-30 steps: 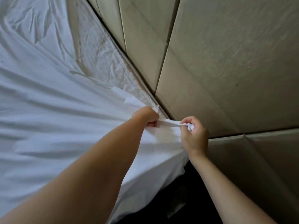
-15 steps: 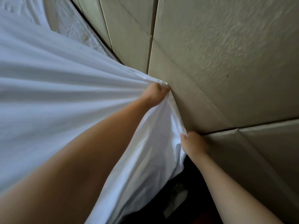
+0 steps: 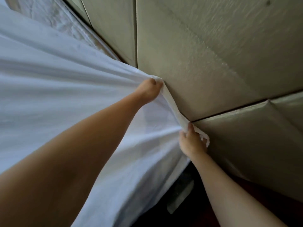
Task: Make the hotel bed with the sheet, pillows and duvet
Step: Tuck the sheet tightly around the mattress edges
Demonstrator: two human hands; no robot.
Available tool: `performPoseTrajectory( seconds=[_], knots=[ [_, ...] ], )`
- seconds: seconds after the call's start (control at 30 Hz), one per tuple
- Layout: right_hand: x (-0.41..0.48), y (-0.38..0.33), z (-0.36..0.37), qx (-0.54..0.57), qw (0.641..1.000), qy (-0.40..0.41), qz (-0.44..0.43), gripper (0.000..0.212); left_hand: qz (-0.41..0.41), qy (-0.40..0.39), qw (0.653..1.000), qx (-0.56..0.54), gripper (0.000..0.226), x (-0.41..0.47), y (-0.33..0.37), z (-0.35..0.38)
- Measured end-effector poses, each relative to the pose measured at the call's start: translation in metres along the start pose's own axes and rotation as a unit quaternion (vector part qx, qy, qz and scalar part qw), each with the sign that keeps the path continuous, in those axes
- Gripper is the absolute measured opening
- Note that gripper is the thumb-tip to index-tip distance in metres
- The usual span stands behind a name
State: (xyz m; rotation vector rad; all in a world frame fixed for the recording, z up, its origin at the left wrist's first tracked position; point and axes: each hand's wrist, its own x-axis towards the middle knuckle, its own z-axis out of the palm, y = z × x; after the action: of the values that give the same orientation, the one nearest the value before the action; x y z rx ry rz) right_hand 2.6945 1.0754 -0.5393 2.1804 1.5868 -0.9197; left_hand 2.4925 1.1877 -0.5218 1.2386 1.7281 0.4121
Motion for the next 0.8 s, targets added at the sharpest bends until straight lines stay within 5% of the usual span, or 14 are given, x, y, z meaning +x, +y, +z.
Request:
performPoseTrajectory(
  seconds=[0.2,0.3,0.43,0.57,0.7,0.8],
  knots=[
    [0.007,0.0,0.027,0.044,0.998,0.03,-0.029,0.062,-0.012,-0.018,0.998,0.055,0.018,0.014,-0.028,0.013],
    [0.004,0.006,0.034,0.027,0.994,0.095,-0.054,0.057,0.005,-0.067,0.99,0.125,0.031,0.018,-0.044,0.026],
    [0.008,0.017,0.037,0.063,0.993,0.097,-0.033,0.064,0.104,-0.092,0.94,0.311,0.047,0.025,-0.061,0.039],
    [0.018,0.002,0.036,0.035,0.959,0.212,-0.186,0.048,0.105,-0.109,0.897,0.415,0.047,0.036,-0.06,0.057],
    [0.038,-0.027,0.043,0.041,0.968,0.101,-0.228,0.047,0.127,-0.116,0.886,0.43,0.042,0.053,-0.057,0.058],
    [0.047,-0.039,0.053,0.032,0.97,0.101,-0.217,0.054,0.141,-0.142,0.88,0.431,0.038,0.066,-0.055,0.048]
  ],
)
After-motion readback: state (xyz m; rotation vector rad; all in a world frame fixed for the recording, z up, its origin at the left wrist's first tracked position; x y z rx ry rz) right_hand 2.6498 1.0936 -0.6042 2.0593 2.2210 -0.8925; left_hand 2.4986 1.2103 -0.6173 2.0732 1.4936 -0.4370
